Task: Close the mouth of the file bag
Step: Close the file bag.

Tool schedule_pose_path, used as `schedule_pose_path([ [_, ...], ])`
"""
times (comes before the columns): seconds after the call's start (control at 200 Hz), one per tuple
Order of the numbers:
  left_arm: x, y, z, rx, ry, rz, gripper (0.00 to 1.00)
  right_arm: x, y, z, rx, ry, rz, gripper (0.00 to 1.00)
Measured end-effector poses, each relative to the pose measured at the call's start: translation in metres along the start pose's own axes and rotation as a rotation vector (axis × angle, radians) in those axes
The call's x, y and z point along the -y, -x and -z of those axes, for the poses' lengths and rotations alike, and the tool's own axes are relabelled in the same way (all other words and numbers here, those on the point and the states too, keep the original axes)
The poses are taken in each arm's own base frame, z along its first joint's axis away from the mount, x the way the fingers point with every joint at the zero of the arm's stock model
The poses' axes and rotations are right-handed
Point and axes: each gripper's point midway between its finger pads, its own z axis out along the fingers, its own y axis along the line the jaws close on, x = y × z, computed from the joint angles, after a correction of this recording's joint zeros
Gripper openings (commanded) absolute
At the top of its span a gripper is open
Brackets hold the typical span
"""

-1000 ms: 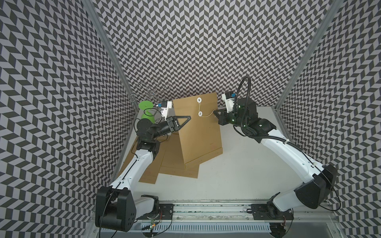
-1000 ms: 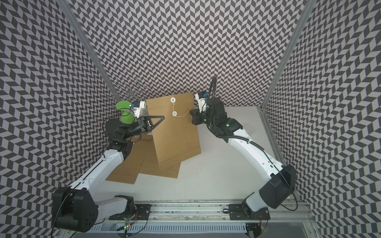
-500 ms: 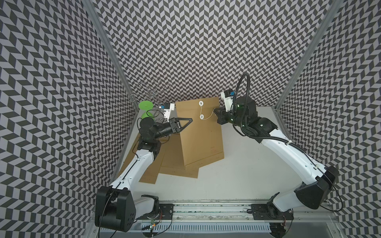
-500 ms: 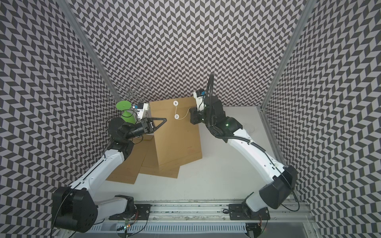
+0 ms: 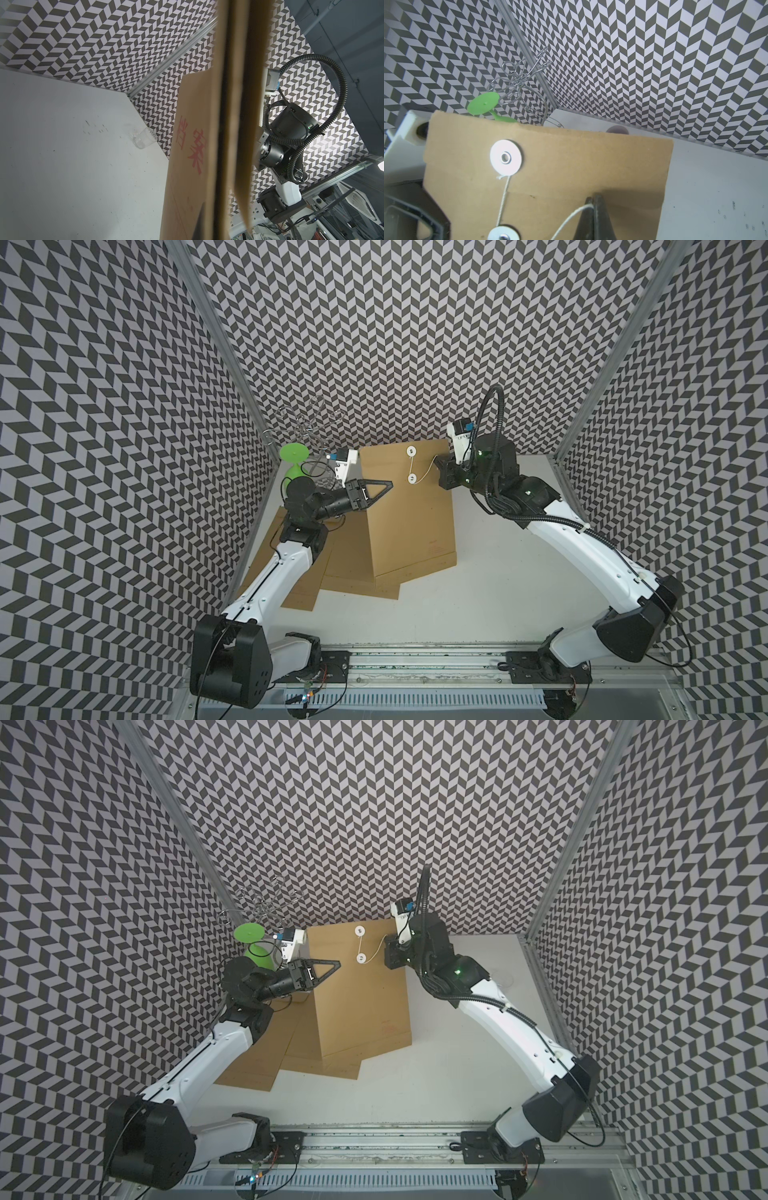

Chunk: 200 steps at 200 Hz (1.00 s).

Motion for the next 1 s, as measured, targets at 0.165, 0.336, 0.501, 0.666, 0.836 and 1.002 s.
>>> schedule_pose_path([
  [0.165,-0.002,-0.001,0.0,-0.002,0.008,0.01,0.0,0.003,-0.001,-0.003,-0.001,-0.016,0.01,0.0],
  [0.336,-0.004,-0.001,0.0,-0.001,0.012,0.013,0.0,0.006,-0.002,-0.01,0.004,-0.031,0.013,0.0],
  [0.501,-0.002,-0.001,0.001,0.002,0.015,0.015,0.0,0.006,-0.002,-0.014,0.008,-0.033,0.016,0.0],
  [0.666,0.002,0.0,0.002,0.005,0.008,0.015,0.0,0.006,-0.001,-0.02,0.021,-0.044,0.026,0.0],
  [0.836,0.007,0.001,0.002,0.007,-0.006,0.032,0.0,0.005,0.005,-0.022,0.051,-0.058,0.039,0.0],
  [1.002,0.009,0.0,0.002,0.007,-0.021,0.051,0.0,0.006,0.012,-0.022,0.087,-0.074,0.05,0.0],
])
